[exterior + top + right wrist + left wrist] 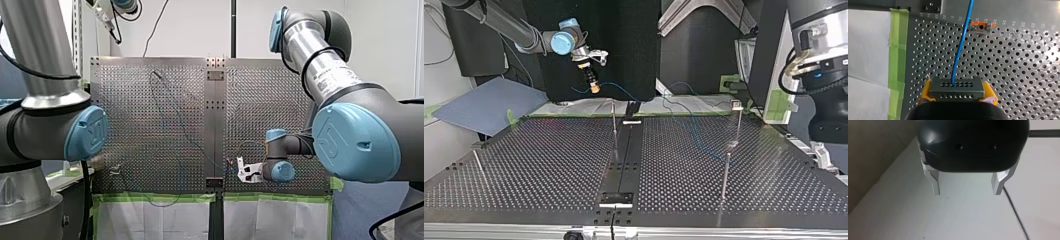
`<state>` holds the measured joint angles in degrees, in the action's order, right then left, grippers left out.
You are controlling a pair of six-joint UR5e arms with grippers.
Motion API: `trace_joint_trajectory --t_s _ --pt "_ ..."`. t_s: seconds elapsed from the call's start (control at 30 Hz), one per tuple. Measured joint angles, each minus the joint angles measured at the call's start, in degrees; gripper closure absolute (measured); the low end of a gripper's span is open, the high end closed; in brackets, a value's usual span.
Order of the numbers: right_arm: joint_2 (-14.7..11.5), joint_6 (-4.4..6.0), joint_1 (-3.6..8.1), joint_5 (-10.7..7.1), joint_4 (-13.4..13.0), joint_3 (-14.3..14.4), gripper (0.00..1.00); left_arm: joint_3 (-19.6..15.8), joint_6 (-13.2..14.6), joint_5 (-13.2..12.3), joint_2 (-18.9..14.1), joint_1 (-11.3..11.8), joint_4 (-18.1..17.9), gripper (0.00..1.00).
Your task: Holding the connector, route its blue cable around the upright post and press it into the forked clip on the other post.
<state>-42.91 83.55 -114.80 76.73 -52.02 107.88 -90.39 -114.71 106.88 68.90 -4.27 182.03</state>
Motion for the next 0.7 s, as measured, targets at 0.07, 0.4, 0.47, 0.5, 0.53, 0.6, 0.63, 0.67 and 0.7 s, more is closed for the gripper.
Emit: trace_joint_trajectory --t_s 0.07,0.4,0.47,0.5,0.53,0.6,0.63,0.67,0.7 --pt "-0.01 0.16 0.05 0.00 -0.09 -0.03 1.00 -0.47 1.03 1.03 0.19 -0.85 1.01 0.00" --pt "-0.02 0.49 -0.02 0.00 -0.01 -0.14 1.00 -4.88 5.82 5.21 3.22 -3.41 5.79 0.00" --pt "-0.02 0.49 -0.03 0.00 0.09 -0.27 1.00 -5.84 6.77 4.96 4.08 -3.82 6.77 0.00" --pt "-0.02 0.49 -0.04 0.00 0.19 -0.35 1.00 -6.25 7.19 4.70 4.40 -4.02 7.19 0.00" --pt "-0.02 0.49 -0.06 0.00 0.25 -0.40 1.00 -6.79 7.73 4.30 4.74 -4.25 7.70 0.00" --pt "-0.02 0.49 -0.09 0.00 0.35 -0.47 1.00 -7.60 8.53 3.66 5.17 -4.56 8.53 0.00" --pt "-0.02 0.49 -0.10 0.00 0.37 -0.48 1.00 -8.13 9.08 3.29 5.42 -4.76 9.07 0.00" --pt "-0.02 0.49 -0.10 0.00 0.39 -0.50 1.00 -8.54 9.47 3.06 5.58 -4.90 9.44 0.00" --pt "-0.02 0.49 -0.11 0.00 0.42 -0.53 1.00 -8.95 9.87 2.83 5.72 -5.05 9.84 0.00"
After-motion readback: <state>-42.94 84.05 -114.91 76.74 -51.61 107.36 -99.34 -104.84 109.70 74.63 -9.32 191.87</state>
